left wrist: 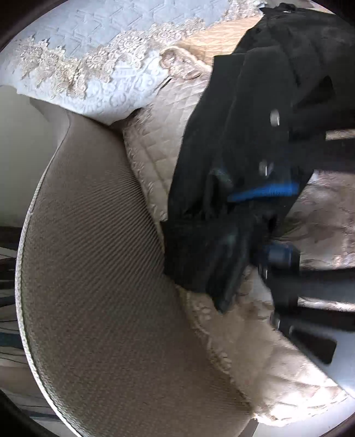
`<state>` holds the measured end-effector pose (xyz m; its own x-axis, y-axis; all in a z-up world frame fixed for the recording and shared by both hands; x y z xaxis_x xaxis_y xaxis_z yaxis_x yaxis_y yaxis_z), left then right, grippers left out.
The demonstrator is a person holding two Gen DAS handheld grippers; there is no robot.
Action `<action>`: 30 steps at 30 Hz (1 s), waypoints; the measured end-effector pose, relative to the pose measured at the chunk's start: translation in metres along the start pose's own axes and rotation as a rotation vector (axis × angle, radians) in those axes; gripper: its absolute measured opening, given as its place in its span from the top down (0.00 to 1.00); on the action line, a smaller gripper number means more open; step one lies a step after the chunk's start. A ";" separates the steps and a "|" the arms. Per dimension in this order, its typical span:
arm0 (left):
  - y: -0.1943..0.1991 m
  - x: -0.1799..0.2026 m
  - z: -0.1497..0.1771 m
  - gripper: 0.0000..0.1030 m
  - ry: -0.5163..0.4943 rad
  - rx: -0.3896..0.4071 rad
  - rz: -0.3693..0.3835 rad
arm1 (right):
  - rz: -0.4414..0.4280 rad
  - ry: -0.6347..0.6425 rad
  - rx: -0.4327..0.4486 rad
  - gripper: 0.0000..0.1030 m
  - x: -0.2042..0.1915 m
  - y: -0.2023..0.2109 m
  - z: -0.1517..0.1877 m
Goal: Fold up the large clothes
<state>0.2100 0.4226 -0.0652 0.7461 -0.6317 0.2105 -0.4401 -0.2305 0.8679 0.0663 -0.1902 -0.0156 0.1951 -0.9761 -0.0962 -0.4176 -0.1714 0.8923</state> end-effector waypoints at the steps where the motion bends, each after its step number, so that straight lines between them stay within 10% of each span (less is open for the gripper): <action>1: 0.002 0.005 -0.003 0.87 -0.010 0.004 0.012 | -0.001 0.001 0.002 0.04 0.000 0.000 0.000; 9: 0.118 0.100 0.000 0.89 -0.249 0.181 0.217 | -0.022 -0.020 0.024 0.04 0.009 0.005 0.007; 16: 0.196 0.249 0.076 0.89 -0.515 0.193 0.514 | -0.030 -0.060 0.049 0.04 0.022 0.015 0.016; 26: 0.124 0.394 0.257 0.73 -0.807 -0.295 0.697 | -0.002 -0.140 0.060 0.04 0.057 0.032 0.030; 30: 0.150 0.377 0.272 0.46 -0.862 -0.288 0.818 | 0.002 -0.156 0.064 0.04 0.065 0.034 0.032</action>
<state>0.2896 -0.0510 0.0218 -0.3227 -0.8225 0.4684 -0.4159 0.5678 0.7104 0.0359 -0.2634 -0.0055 0.0567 -0.9844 -0.1664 -0.4747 -0.1732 0.8630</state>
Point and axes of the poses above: each gripper's, at about its wrist camera, not at the fingertips, and y roughly against the way its jaws point, x to its right, z to its underside, the point moved 3 cm from there along -y, roughly the way its jaws point, and after that the axes turned 8 degrees about -x, right-handed, at the moved point
